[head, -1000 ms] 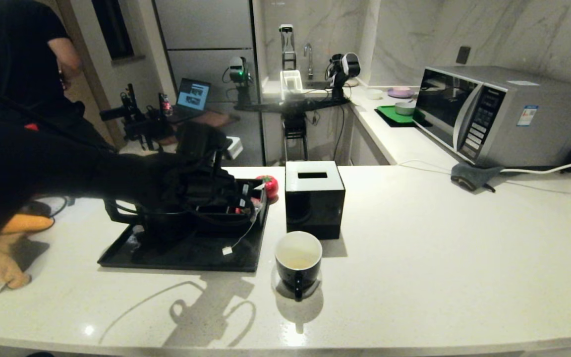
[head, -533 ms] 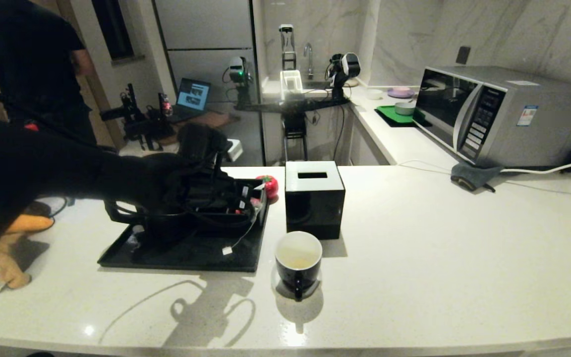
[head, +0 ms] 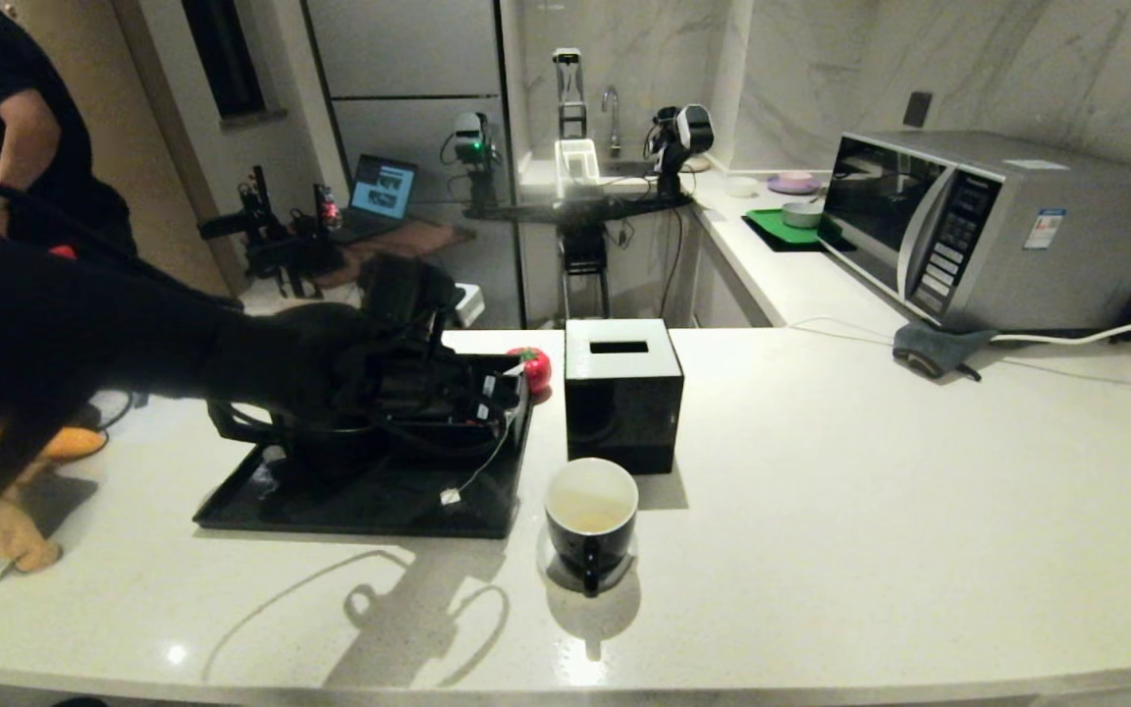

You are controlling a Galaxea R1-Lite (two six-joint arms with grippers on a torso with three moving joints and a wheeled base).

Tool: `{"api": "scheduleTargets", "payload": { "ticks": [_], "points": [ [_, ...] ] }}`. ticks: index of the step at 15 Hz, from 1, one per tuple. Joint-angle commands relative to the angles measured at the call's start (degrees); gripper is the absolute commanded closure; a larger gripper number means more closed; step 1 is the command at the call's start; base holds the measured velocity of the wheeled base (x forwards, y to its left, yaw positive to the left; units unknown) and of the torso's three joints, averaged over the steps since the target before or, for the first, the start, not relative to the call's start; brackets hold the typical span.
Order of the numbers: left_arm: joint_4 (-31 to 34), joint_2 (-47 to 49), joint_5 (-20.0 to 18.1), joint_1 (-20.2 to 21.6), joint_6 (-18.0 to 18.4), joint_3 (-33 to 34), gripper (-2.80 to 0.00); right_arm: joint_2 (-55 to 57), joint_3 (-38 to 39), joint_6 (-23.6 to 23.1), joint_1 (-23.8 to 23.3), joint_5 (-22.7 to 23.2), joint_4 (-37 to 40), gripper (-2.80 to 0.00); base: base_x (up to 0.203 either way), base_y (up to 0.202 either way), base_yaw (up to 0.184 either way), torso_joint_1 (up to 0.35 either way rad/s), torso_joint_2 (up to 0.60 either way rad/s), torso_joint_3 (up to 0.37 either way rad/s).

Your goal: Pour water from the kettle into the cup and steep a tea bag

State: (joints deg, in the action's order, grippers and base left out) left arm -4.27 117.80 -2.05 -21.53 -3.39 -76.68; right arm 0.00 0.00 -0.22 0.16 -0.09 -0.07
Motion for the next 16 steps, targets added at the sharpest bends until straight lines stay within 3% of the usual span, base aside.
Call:
{"api": "scheduleTargets", "payload": {
  "ticks": [1, 7, 16],
  "points": [
    [-0.11, 1.04, 0.02, 0.00, -0.04, -0.21, -2.80, 0.00, 0.00, -0.04, 0.02, 0.00, -0.01, 0.00, 0.000, 0.000, 0.000, 0.000, 0.00, 0.000],
    [-6.53, 4.52, 0.21, 0.01, 0.05, -0.31, -2.80, 0.00, 0.00, -0.04, 0.02, 0.00, -0.01, 0.00, 0.000, 0.000, 0.000, 0.000, 0.00, 0.000],
    [-9.78, 6.95, 0.21, 1.08, 1.28, -0.48, -2.80, 0.00, 0.00, -0.04, 0.02, 0.00, -0.01, 0.00, 0.000, 0.000, 0.000, 0.000, 0.00, 0.000]
  ]
}}
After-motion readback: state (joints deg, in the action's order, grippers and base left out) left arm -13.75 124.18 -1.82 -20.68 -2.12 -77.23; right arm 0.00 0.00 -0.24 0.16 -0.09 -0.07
